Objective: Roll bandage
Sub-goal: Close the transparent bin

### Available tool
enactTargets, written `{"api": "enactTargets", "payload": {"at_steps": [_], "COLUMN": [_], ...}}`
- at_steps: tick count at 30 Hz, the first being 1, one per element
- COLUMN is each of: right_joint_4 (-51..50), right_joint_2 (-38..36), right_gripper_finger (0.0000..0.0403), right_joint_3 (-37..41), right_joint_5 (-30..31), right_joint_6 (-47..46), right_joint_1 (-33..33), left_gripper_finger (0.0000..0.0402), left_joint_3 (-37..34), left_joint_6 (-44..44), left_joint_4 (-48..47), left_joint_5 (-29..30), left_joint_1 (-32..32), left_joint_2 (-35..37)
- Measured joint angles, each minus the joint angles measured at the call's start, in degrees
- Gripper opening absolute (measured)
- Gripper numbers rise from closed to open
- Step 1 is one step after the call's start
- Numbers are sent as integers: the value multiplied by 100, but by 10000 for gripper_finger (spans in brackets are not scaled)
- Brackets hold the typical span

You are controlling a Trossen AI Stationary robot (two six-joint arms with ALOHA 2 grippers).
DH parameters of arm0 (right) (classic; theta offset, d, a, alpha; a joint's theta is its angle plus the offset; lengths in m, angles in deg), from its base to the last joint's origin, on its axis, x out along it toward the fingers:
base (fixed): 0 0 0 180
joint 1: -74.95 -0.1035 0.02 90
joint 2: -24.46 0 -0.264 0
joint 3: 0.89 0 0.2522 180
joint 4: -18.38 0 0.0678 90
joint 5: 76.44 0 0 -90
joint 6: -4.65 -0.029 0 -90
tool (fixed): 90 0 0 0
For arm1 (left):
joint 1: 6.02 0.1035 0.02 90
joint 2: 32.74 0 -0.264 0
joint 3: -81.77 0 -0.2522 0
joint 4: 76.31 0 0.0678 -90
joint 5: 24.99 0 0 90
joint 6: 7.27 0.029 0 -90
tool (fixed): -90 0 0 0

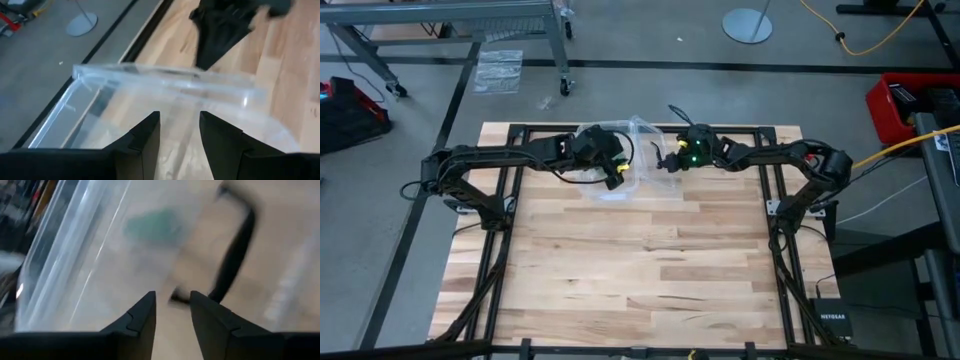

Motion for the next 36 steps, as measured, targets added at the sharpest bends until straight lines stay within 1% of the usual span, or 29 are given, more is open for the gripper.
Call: {"api": "enactTargets", "payload": {"at_steps": [4, 7, 10, 13, 15, 18, 20, 28, 32, 36], "right_joint_4": [-311, -335, -338, -342, -342, -342, -342, -346, -346, -346], "right_joint_2": [0, 0, 0, 0, 0, 0, 0, -2, -2, -2], "right_gripper_finger": [123, 123, 123, 122, 122, 122, 122, 122, 122, 122], "right_joint_3": [-63, -65, -65, -65, -65, -65, -65, -65, -65, -65], "right_joint_5": [-1017, -1420, -1436, -1445, -1460, -1460, -1461, -1582, -1639, -1658], "right_joint_6": [354, 483, 491, 491, 495, 674, 882, 1543, 1632, 1647], "right_joint_1": [-1, -2, 0, 0, -2, 0, -2, -1, -1, -1], "left_gripper_finger": [130, 130, 130, 130, 130, 130, 130, 130, 130, 130], "left_joint_3": [0, 0, 0, 0, 0, 0, 0, 0, 0, 0], "left_joint_6": [319, 562, 646, 328, -136, -783, -1100, -2096, -2397, -2954], "left_joint_4": [-261, -230, -180, -224, -217, -188, -188, 19, 91, 74], "left_joint_5": [2, 0, 1, -84, -463, -1208, -1414, -1448, -1449, -1437], "left_joint_1": [-7, -7, 14, 5, -48, -198, -349, -935, -1280, -1716], "left_joint_2": [0, 0, 0, 0, 0, 0, 0, 0, 0, -11]}}
